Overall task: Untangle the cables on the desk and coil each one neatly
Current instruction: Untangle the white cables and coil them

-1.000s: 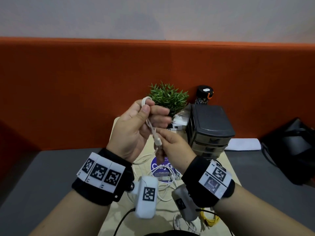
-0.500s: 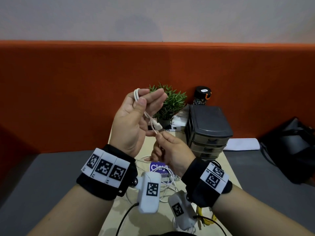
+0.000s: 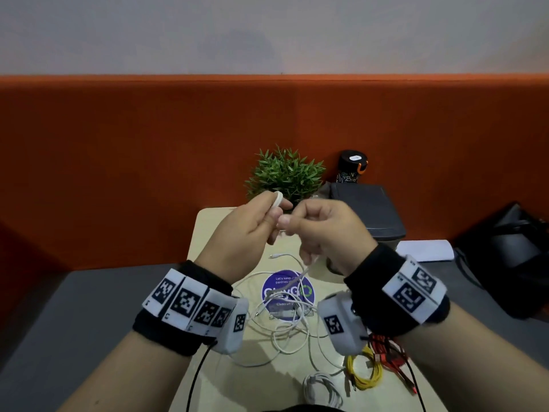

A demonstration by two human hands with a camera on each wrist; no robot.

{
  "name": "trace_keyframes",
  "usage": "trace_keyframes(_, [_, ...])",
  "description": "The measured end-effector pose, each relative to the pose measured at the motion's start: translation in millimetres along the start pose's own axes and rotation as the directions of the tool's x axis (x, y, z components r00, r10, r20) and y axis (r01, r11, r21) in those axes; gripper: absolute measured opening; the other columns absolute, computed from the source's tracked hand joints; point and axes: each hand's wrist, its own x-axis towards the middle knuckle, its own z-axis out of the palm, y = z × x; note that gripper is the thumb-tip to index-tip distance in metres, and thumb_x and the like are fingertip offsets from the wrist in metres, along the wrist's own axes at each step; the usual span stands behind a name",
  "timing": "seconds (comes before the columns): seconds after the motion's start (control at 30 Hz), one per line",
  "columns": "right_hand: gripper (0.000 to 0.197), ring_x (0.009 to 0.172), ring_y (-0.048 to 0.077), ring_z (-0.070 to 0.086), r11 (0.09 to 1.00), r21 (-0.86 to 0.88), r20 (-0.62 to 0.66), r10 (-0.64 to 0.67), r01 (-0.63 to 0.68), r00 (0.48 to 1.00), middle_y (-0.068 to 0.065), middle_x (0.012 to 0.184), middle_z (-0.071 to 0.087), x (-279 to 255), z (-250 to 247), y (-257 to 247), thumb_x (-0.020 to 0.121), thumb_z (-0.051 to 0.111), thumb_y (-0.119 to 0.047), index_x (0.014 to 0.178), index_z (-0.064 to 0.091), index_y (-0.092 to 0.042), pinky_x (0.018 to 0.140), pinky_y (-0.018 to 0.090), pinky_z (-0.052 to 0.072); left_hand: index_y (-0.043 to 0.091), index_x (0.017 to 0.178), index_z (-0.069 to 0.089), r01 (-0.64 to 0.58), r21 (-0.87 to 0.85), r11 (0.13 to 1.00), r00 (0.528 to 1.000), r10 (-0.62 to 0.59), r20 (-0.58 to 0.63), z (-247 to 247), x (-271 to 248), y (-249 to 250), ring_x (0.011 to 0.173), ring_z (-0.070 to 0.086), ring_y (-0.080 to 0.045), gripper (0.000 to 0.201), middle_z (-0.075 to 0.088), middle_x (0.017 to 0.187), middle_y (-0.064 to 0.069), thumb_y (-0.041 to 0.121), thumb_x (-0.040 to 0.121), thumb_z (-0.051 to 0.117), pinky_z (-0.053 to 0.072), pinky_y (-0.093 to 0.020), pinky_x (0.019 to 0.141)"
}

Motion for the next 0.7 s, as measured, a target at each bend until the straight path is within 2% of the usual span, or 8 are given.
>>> trace_keyframes(0.1, [0.024, 0.035, 0.01, 0.037, 0.966, 0.257, 0.091, -0.054, 0.029, 0.994, -0.006, 0.043, 0.044, 0.9, -5.4, -11.4, 0.082, 0.065, -0.014, 0.067, 0.05, -0.004, 0.054, 0.035, 0.056, 0.012, 0.078, 0.053, -0.032, -0.045, 0.998, 0.999, 0.032, -0.005, -0.8, 1.0, 5.3, 0.053, 0.044, -0.007, 0.037, 0.048, 0.057, 0.01, 0.037, 0.095, 0.033, 0.033, -0.022, 0.052])
trace_keyframes(0.2, [0.016, 0.047, 0.017, 0.054, 0.861, 0.508, 0.154, -0.084, -0.006, 0.985, 0.003, 0.055, 0.049, 1.2, -12.8, -20.8, 0.085, 0.056, -0.018, 0.079, 0.053, -0.004, 0.06, 0.037, 0.057, 0.013, 0.082, 0.059, 0.023, -0.193, 0.981, 0.999, -0.027, -0.023, -8.8, 1.6, 2.7, 0.049, 0.04, -0.005, 0.036, 0.045, 0.051, 0.01, 0.038, 0.093, 0.036, 0.032, -0.019, 0.051])
trace_keyframes(0.3, [0.018, 0.039, 0.016, 0.049, 0.913, 0.407, 0.111, -0.09, 0.037, 0.99, 0.004, 0.057, 0.048, 3.3, -15.3, -26.6, 0.086, 0.052, -0.02, 0.09, 0.057, -0.003, 0.043, 0.029, 0.05, 0.012, 0.082, 0.06, 0.075, -0.398, 0.914, 0.996, -0.087, -0.014, -14.8, -0.4, 1.7, 0.047, 0.035, -0.012, 0.032, 0.04, 0.047, 0.008, 0.032, 0.093, 0.038, 0.029, -0.025, 0.051])
trace_keyframes(0.37, [0.017, 0.032, 0.014, 0.036, 0.946, 0.305, 0.032, -0.129, 0.113, 0.991, 0.002, 0.054, 0.042, 9.2, -14.3, -24.3, 0.087, 0.054, -0.02, 0.093, 0.056, -0.004, 0.035, 0.022, 0.038, 0.01, 0.081, 0.059, 0.077, -0.602, 0.794, 0.996, -0.085, 0.016, -15.1, -2.5, 7.0, 0.048, 0.033, -0.02, 0.029, 0.04, 0.046, 0.003, 0.029, 0.093, 0.041, 0.029, -0.029, 0.052])
trace_keyframes(0.43, [0.011, 0.035, 0.013, 0.031, 0.967, 0.175, -0.055, -0.177, 0.184, 0.983, 0.0, 0.052, 0.039, 15.5, -12.0, -17.3, 0.089, 0.054, -0.019, 0.091, 0.06, -0.01, 0.036, 0.02, 0.03, 0.008, 0.082, 0.058, 0.064, -0.747, 0.662, 0.998, -0.049, 0.042, -13.8, -4.6, 12.4, 0.047, 0.036, -0.023, 0.027, 0.043, 0.047, 0.0, 0.027, 0.093, 0.042, 0.035, -0.028, 0.052])
trace_keyframes(0.5, [0.016, 0.039, 0.013, 0.033, 0.974, 0.062, -0.106, -0.212, 0.22, 0.971, 0.003, 0.053, 0.04, 19.5, -6.7, -7.4, 0.094, 0.052, -0.016, 0.089, 0.067, -0.02, 0.038, 0.022, 0.029, 0.004, 0.088, 0.054, 0.038, -0.824, 0.565, 0.999, 0.01, 0.052, -11.7, -5.9, 17.4, 0.045, 0.043, -0.019, 0.022, 0.05, 0.052, -0.001, 0.021, 0.092, 0.039, 0.044, -0.026, 0.055])
trace_keyframes(0.63, [0.037, 0.04, 0.016, 0.04, 0.989, 0.076, -0.04, -0.123, 0.126, 0.992, 0.012, 0.059, 0.045, 18.2, 9.4, 17.7, 0.098, 0.044, -0.01, 0.094, 0.071, -0.035, 0.04, 0.023, 0.036, 0.003, 0.097, 0.047, 0.011, -0.903, 0.429, 1.0, 0.009, 0.016, -13.6, -3.2, 23.5, 0.051, 0.056, -0.015, 0.017, 0.062, 0.065, -0.004, 0.016, 0.092, 0.036, 0.052, -0.027, 0.061])
trace_keyframes(0.7, [0.037, 0.036, 0.016, 0.04, 0.993, 0.11, 0.001, -0.037, 0.036, 0.999, 0.008, 0.055, 0.045, 13.2, 12.7, 28.2, 0.098, 0.043, -0.007, 0.089, 0.07, -0.032, 0.037, 0.021, 0.036, 0.004, 0.1, 0.045, -0.017, -0.917, 0.398, 0.999, -0.039, -0.035, -17.5, -0.6, 23.3, 0.064, 0.065, -0.016, 0.016, 0.068, 0.074, -0.005, 0.012, 0.092, 0.034, 0.054, -0.027, 0.065])
